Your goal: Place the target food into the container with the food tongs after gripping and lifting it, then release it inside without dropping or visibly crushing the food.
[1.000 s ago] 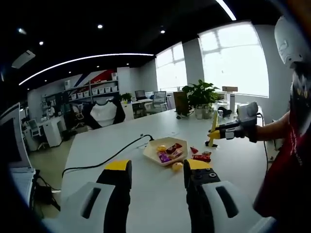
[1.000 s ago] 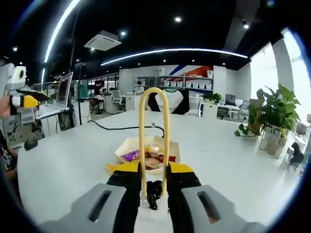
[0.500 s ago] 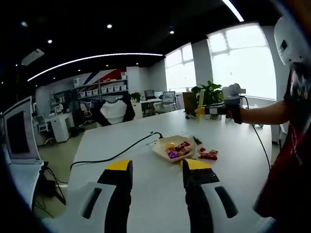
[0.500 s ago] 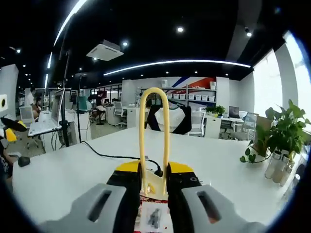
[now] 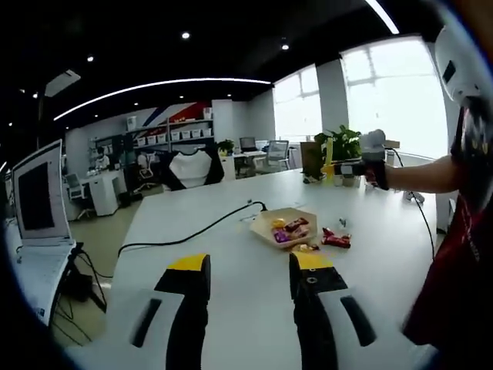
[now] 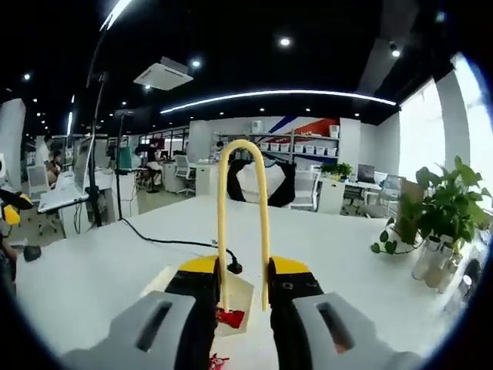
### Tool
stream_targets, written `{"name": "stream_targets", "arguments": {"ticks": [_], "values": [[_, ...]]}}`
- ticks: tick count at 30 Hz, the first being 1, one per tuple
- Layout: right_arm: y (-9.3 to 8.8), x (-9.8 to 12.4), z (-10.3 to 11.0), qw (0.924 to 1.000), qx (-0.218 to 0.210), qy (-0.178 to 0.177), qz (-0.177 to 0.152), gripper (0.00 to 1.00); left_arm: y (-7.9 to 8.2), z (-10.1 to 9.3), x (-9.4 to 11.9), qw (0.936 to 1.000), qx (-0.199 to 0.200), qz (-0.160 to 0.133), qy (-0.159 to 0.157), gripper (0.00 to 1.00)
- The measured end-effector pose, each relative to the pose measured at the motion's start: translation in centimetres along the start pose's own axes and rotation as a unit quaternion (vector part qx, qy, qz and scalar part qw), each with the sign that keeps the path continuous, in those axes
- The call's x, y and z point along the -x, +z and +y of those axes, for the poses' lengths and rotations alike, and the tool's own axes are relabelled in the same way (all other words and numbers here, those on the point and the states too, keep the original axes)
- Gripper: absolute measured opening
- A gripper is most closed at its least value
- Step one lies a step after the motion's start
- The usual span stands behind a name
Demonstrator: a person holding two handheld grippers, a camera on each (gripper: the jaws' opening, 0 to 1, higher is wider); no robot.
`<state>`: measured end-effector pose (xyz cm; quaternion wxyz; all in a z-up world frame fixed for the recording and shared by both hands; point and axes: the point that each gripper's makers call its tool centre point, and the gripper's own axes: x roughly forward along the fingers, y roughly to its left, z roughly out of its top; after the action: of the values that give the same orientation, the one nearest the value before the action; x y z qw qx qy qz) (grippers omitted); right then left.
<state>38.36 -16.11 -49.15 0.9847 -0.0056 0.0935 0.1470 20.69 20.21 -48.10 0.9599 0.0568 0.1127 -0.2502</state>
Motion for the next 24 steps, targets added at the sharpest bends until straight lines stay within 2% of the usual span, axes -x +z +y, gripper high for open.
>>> {"name": "stream_targets", "arguments": {"ticks": [1, 2, 4, 6, 8, 10, 11, 15, 18, 24], "values": [[-0.3, 0.3, -0.5, 0.9999, -0.010, -0.007, 0.001, 0.20, 0.0, -0.1, -0.1, 1.0000, 0.000, 0.000, -0.001, 0.44], [-1.7, 1.4, -2.4, 0.9986, -0.036, -0.037, 0.010, 0.20, 0.1, -0.4, -0.5, 1.0000, -0.001, 0.001, -0.007, 0.44], [-3.1, 2.6, -4.0, 0.9961, -0.055, -0.067, 0.015, 0.21, 0.3, -0.8, -1.0, 0.9999, -0.004, 0.001, -0.014, 0.44], [-5.1, 4.2, -5.8, 0.9899, -0.087, -0.110, 0.020, 0.22, 0.5, -1.3, -1.6, 0.9997, -0.007, 0.000, -0.022, 0.44], [-6.8, 5.4, -6.6, 0.9829, -0.127, -0.131, 0.025, 0.22, 0.6, -1.8, -2.1, 0.9995, -0.009, 0.002, -0.031, 0.43], [-7.5, 6.5, -6.9, 0.9770, -0.155, -0.145, 0.019, 0.21, 0.6, -2.6, -2.7, 0.9990, -0.013, 0.004, -0.044, 0.43], [-7.7, 7.2, -7.1, 0.9749, -0.164, -0.150, 0.011, 0.21, 0.6, -2.9, -2.9, 0.9986, -0.015, 0.006, -0.050, 0.43], [-7.6, 9.2, -7.3, 0.9768, -0.152, -0.151, -0.002, 0.21, 0.9, -4.7, -4.8, 0.9965, -0.027, 0.012, -0.078, 0.44], [-6.8, 10.9, -6.9, 0.9801, -0.136, -0.143, -0.019, 0.21, 1.4, -6.3, -6.2, 0.9941, -0.027, 0.007, -0.105, 0.43], [-5.3, 14.1, -5.7, 0.9869, -0.091, -0.130, -0.030, 0.22, 2.2, -12.7, -11.7, 0.9813, -0.023, 0.018, -0.190, 0.43]]}}
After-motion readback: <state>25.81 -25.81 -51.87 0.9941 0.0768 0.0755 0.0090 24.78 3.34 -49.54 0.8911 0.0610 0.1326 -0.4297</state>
